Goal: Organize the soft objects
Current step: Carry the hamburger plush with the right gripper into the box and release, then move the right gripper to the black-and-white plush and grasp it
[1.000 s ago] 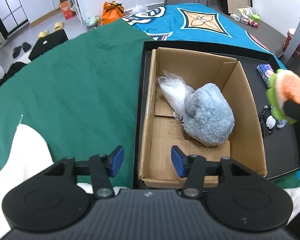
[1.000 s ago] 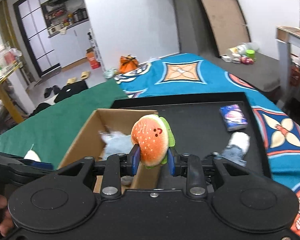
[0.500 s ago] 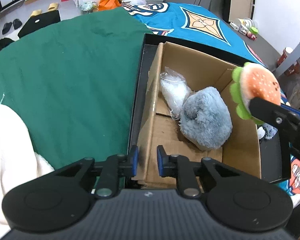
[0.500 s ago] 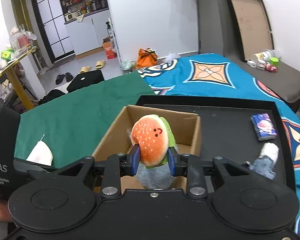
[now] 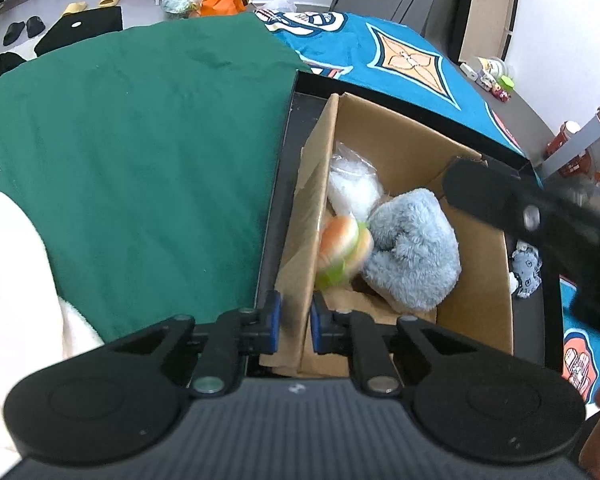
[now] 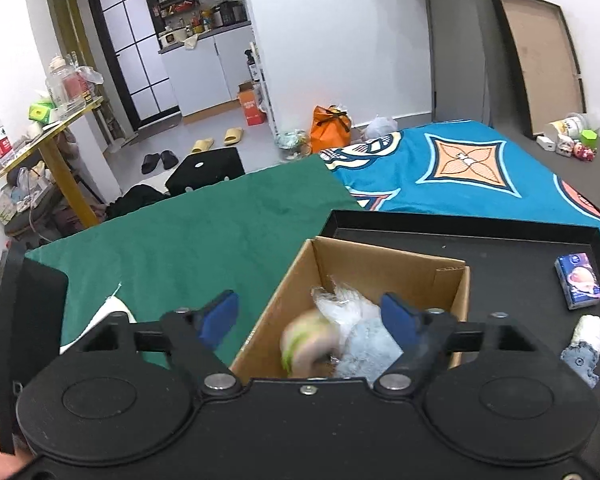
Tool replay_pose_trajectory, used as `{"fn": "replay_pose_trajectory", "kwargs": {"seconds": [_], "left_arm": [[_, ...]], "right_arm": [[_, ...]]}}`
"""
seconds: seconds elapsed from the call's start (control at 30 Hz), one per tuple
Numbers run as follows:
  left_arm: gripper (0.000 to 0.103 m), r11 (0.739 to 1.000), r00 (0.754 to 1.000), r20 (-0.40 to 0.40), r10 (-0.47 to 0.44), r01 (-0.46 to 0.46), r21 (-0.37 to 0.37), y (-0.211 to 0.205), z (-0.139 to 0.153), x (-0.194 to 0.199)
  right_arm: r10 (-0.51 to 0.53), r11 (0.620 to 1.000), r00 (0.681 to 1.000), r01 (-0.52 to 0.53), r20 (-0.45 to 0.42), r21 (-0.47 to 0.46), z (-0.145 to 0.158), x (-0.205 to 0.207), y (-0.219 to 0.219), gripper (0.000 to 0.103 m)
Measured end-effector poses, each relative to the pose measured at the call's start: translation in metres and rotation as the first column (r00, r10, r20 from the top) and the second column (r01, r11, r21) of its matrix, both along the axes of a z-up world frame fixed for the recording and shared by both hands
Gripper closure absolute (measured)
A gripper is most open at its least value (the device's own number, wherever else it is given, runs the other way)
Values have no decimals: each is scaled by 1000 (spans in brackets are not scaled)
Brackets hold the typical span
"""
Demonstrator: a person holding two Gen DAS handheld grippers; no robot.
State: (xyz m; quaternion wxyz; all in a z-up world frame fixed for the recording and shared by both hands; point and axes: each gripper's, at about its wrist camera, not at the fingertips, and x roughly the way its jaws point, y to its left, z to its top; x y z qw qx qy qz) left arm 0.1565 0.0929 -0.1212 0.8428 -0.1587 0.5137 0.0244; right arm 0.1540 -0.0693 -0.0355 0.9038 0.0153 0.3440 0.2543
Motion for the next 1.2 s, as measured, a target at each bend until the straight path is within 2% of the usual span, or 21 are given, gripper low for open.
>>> {"fn": "replay_pose_trajectory", "kwargs": {"seconds": [0.23,0.53,0.7,0.87,1.03,1.2], "left_arm": [[88,1000,1000,-1,-14,14,27,-5,4,-2],[84,995,1000,1,-26,26,97,-20,11,-2],[69,992,1000,5,-31,30,121,-30,15,0],[52,980,999,3,-52,50,193,-44,19,4],[47,963,998,-10,-67,67,261,-56,20,6],[45,951,997,-28,-66,71,299,-63,20,9]], "right_arm": [[-45,999,999,45,-21,-25,-8,-5,-23,24],[-93,994,995,91,-27,-65,-15,-10,-61,24],[-127,989,992,124,-26,-86,-22,-10,-85,24],[-160,983,986,156,-35,-98,-30,-5,-109,24],[-190,978,981,186,-39,-95,-39,2,-134,27],[-229,973,970,225,-85,-61,-57,11,-155,34]]}}
